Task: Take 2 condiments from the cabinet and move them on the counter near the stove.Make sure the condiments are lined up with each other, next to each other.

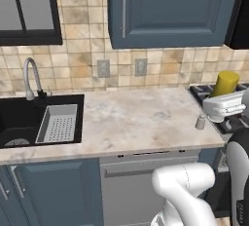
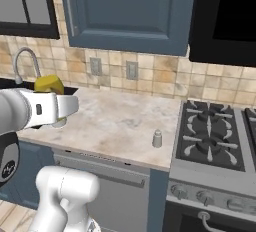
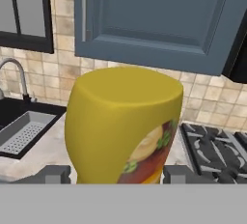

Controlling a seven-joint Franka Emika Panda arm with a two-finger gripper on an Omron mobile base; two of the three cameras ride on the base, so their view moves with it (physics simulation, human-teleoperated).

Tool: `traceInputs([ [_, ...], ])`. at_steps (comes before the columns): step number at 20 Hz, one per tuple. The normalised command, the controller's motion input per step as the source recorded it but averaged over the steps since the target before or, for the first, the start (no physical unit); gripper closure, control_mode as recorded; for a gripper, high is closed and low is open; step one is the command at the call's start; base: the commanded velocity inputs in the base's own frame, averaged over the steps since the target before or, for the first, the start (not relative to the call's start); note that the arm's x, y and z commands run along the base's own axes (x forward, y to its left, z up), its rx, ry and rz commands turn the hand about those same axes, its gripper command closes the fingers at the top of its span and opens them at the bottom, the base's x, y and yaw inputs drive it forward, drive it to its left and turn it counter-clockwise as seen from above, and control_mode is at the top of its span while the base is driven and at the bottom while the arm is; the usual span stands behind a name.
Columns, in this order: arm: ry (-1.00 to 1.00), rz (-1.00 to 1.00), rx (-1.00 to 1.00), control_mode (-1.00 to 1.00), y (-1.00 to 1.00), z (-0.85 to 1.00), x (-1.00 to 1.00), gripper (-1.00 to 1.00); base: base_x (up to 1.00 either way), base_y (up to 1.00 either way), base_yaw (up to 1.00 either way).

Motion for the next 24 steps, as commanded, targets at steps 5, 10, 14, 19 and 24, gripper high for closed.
traceInputs([
  [5,0.00,0.00,0.00,1.00,0.00,0.00,0.00,1.00,0.45,-0.28,-0.01],
  [10,0.00,0.00,0.00,1.00,0.00,0.00,0.00,1.00,0.52,-0.21,-0.01],
  [14,0.00,0.00,0.00,1.00,0.00,0.00,0.00,1.00,0.48,-0.29,-0.02],
  [19,0.00,0.00,0.00,1.00,0.00,0.00,0.00,1.00,0.35,-0.42,-0.05],
  [24,0.00,0.00,0.00,1.00,0.00,0.00,0.00,1.00,0.22,-0.32,-0.05],
])
